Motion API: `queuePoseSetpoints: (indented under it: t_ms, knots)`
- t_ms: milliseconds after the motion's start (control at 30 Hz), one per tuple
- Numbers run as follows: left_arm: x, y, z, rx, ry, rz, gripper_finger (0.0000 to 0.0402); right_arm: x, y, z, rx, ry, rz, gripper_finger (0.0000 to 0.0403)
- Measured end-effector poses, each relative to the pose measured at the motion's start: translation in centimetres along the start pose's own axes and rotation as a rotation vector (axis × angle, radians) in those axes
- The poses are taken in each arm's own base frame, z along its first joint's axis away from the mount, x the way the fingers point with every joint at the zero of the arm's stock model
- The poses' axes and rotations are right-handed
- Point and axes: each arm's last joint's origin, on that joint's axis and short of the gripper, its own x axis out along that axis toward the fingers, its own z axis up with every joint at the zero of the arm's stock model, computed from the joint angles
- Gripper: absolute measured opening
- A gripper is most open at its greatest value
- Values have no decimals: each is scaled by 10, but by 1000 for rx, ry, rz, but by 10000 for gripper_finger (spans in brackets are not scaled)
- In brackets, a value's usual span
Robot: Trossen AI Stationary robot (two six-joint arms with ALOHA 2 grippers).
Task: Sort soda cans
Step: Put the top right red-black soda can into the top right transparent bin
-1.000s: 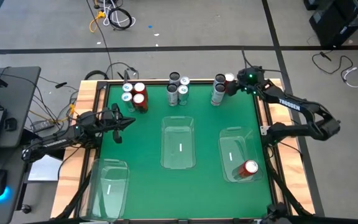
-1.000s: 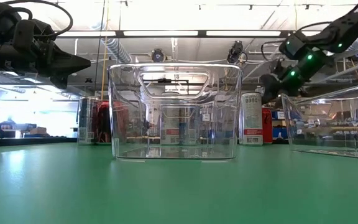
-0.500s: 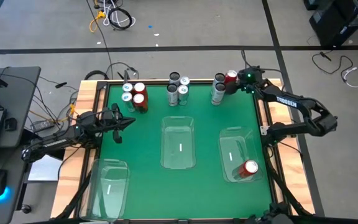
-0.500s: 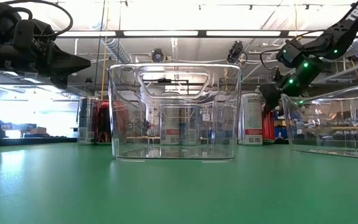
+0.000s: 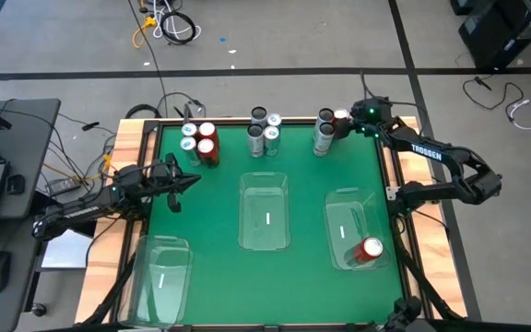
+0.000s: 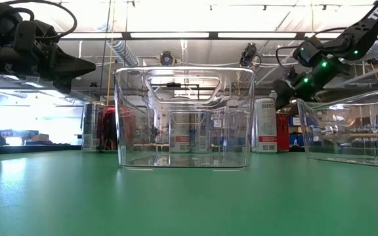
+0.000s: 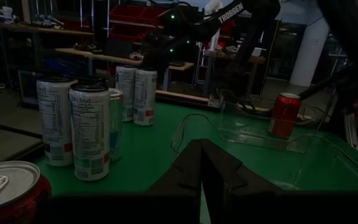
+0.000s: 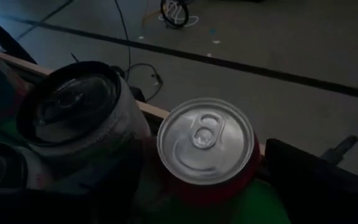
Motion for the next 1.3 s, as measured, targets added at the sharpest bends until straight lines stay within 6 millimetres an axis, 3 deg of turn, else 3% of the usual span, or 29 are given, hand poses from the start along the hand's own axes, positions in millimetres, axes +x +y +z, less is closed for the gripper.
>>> queuePoseSetpoints:
  t_ms: [567, 833, 1067, 1300]
  knots:
    - [0, 0, 0, 0, 0, 1, 12, 29, -2, -8, -5, 10, 22, 326]
    - [0, 0, 0, 0, -1, 0, 12, 30, -3, -7, -5, -3, 18, 281]
    - [0, 0, 0, 0, 0, 0, 12, 10, -1, 1, 4, -6, 7, 281]
    - [0, 0, 0, 0, 0, 0, 12, -36, 7, 28, 2, -55, 16, 281]
